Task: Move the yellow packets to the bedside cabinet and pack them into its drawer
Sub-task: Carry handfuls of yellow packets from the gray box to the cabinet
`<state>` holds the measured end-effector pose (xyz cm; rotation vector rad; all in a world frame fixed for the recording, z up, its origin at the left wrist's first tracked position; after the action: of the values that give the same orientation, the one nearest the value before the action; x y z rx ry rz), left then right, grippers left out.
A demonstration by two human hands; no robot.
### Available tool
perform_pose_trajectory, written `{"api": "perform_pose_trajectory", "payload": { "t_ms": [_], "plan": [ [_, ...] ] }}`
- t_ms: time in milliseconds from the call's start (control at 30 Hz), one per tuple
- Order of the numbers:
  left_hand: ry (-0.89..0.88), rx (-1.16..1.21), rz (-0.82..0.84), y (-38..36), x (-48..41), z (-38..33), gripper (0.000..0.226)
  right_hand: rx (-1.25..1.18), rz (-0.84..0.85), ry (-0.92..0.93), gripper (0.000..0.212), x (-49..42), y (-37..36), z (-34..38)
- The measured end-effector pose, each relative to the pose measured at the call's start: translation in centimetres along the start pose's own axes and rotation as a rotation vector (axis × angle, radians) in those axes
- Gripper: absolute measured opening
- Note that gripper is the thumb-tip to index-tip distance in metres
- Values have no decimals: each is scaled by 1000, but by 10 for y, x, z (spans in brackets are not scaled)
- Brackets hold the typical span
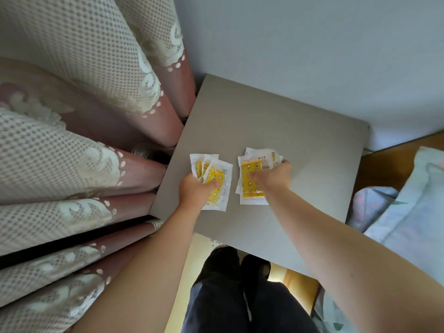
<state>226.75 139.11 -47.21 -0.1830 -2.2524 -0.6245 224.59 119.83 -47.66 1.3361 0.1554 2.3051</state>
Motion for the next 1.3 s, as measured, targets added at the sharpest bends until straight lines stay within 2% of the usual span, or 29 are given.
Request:
{"api": "perform_pose_trajectory", "payload": {
  "t_ms": [67,133,200,367,533,667,733,833,867,933,1000,1067,1167,1233,1267,1300],
  "plan": [
    [19,62,25,-9,4,-1,23,-72,28,-34,68,1,18,-5],
    [42,115,50,-16,12,-4,26,-119,98,-38,44,4,38,-8],
    [48,138,80,-22,21,-7,27,-158,178,-24,34,12,58,-7],
    [-11,144,195,-29,60,-38,30,-240,254,-11,29,45,104,2],
    [-137,77,238,-27,112,-69,25,-298,349,83,27,91,129,3],
    [-187,4,283,-20,148,-64,28,-275,304,139,29,129,135,-16],
    [-204,-11,324,-12,164,-54,33,-270,282,137,42,149,132,-36],
    [-226,-64,416,2,189,-35,44,-307,281,146,81,189,123,-71],
    [-229,-86,447,7,196,-28,45,-328,290,146,84,203,118,-85],
    [-228,-141,505,18,210,-9,49,-422,338,166,59,239,104,-113],
    [-207,-213,565,25,225,11,69,-517,317,152,38,270,90,-146],
    [-193,-285,642,28,241,31,70,-610,261,123,35,295,78,-182],
    [-174,-331,789,19,277,60,44,-754,229,102,43,328,67,-240],
    [-142,-362,870,13,315,78,40,-864,157,79,40,350,65,-280],
    [-140,-379,918,5,317,94,44,-914,121,71,37,361,65,-302],
    [-134,-396,938,-2,323,111,64,-954,90,59,35,371,64,-324]
  ]
}}
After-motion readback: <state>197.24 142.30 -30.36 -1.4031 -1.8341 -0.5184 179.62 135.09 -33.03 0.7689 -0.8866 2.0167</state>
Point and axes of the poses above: each hand's wrist, its own x-axis away from the middle knuckle, its own y-axis out of the back of the hand, z = x × y, the point moved 3 cm from there along -x, towards the middle knuckle, and after that the axes turned 7 degrees about z, right-handed, at the moved point
